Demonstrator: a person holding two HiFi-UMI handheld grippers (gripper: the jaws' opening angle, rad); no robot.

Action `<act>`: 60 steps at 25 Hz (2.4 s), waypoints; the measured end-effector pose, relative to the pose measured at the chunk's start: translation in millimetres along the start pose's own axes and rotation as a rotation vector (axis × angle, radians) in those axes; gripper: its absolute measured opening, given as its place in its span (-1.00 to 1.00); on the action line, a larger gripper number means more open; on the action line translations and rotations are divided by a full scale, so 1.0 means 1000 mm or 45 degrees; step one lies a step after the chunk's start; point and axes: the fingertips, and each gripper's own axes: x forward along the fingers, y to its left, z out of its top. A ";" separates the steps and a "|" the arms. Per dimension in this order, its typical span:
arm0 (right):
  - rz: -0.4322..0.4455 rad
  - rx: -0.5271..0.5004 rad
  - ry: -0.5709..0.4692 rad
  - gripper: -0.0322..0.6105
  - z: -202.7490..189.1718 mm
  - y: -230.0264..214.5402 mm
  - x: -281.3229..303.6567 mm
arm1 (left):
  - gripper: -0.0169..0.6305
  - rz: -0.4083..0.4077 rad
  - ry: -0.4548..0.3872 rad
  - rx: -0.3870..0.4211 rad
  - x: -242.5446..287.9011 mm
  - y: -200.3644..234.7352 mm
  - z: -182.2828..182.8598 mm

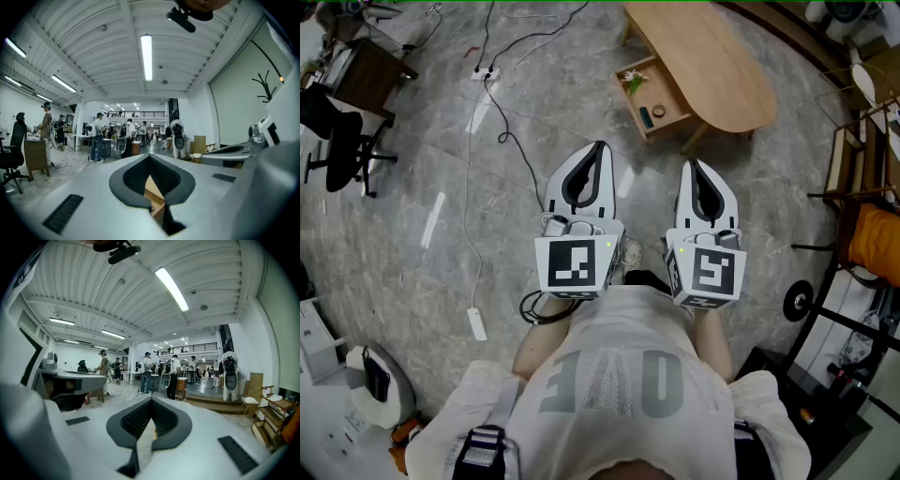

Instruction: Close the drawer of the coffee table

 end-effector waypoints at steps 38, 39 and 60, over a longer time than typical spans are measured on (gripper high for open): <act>0.008 -0.064 -0.024 -0.88 -0.006 -0.107 0.166 | -0.92 0.049 -0.035 -0.081 0.203 0.030 -0.020; 0.003 -0.069 -0.020 -0.88 -0.004 -0.111 0.185 | -0.92 0.044 -0.033 -0.083 0.221 0.038 -0.020; -0.047 -0.029 -0.089 -0.88 0.066 -0.193 0.395 | -0.92 -0.044 -0.022 -0.112 0.447 0.085 0.020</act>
